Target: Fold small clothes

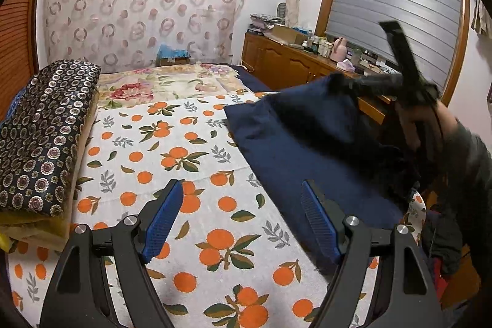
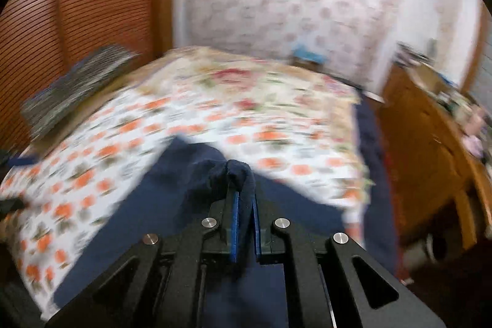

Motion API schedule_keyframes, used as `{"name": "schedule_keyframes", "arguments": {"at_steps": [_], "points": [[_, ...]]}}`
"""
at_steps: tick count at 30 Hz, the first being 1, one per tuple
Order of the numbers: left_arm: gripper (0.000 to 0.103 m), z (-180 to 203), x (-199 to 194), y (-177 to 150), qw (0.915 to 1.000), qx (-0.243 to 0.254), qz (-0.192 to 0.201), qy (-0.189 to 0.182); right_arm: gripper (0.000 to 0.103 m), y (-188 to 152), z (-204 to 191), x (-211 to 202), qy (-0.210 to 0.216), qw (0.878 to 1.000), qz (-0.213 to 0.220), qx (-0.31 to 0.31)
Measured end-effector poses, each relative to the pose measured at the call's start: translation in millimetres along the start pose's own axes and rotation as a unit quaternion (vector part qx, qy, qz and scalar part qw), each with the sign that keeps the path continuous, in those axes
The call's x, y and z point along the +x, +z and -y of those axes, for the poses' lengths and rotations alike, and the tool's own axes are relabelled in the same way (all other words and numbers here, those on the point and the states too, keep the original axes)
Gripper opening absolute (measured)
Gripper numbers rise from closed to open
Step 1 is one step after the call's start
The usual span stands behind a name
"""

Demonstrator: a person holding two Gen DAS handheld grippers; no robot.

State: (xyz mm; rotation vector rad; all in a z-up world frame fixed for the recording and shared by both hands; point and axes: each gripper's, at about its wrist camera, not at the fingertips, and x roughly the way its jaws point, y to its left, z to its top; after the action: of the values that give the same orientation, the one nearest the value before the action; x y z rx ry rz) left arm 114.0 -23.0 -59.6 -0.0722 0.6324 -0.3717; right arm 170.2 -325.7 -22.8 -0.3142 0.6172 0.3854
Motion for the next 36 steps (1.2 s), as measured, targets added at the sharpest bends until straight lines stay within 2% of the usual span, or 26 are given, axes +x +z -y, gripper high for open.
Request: {"name": "schedule_keyframes", "arguments": {"at_steps": [2,4,6,8,12,14,20,23,26,30,31,32,33,36], "points": [[0.079,1,1,-1,1.0000,0.001,-0.002,-0.001,0.008,6,31,10,-0.060,0.998,-0.009,0.024],[0.079,2,2,0,1.0000,0.001,-0.003,-0.003,0.015,8,61,26,-0.123,0.990,-0.035,0.056],[0.079,5,4,-1,1.0000,0.005,-0.006,-0.003,0.040,7,75,33,-0.152,0.985,-0.050,0.068],[0.079,6,5,-1,0.9999,0.006,-0.008,-0.004,0.048,2,79,30,-0.140,0.986,-0.047,0.081],[0.079,10,10,-2,0.9999,0.006,-0.013,-0.007,0.048,-19,58,9,-0.087,0.994,-0.032,0.064],[0.079,14,13,-3,0.9998,0.007,-0.016,-0.011,0.048,-40,45,-7,-0.056,0.996,-0.029,0.057],[0.079,33,23,-9,0.9990,0.024,-0.030,-0.021,0.048,-108,9,-58,-0.008,0.999,-0.026,0.041],[0.079,41,28,-11,0.9986,0.026,-0.036,-0.029,0.048,-132,-16,-79,-0.004,1.000,-0.019,0.006],[0.079,46,30,-13,0.9982,0.029,-0.042,-0.032,0.048,-148,-22,-94,0.018,1.000,-0.025,0.004],[0.079,52,32,-16,0.9977,0.032,-0.047,-0.036,0.048,-158,-14,-99,0.006,0.999,-0.034,-0.012],[0.079,53,32,-17,0.9976,0.034,-0.048,-0.037,0.043,-164,-9,-102,0.004,0.999,-0.036,-0.011],[0.079,54,32,-18,0.9975,0.034,-0.049,-0.038,0.017,-169,-8,-108,0.006,0.999,-0.036,-0.004],[0.079,55,32,-19,0.9973,0.034,-0.051,-0.040,0.009,-172,-4,-112,0.010,0.999,-0.039,0.002],[0.079,59,33,-21,0.9969,0.033,-0.056,-0.045,0.008,-186,12,-135,0.018,0.999,-0.033,0.024]]}}
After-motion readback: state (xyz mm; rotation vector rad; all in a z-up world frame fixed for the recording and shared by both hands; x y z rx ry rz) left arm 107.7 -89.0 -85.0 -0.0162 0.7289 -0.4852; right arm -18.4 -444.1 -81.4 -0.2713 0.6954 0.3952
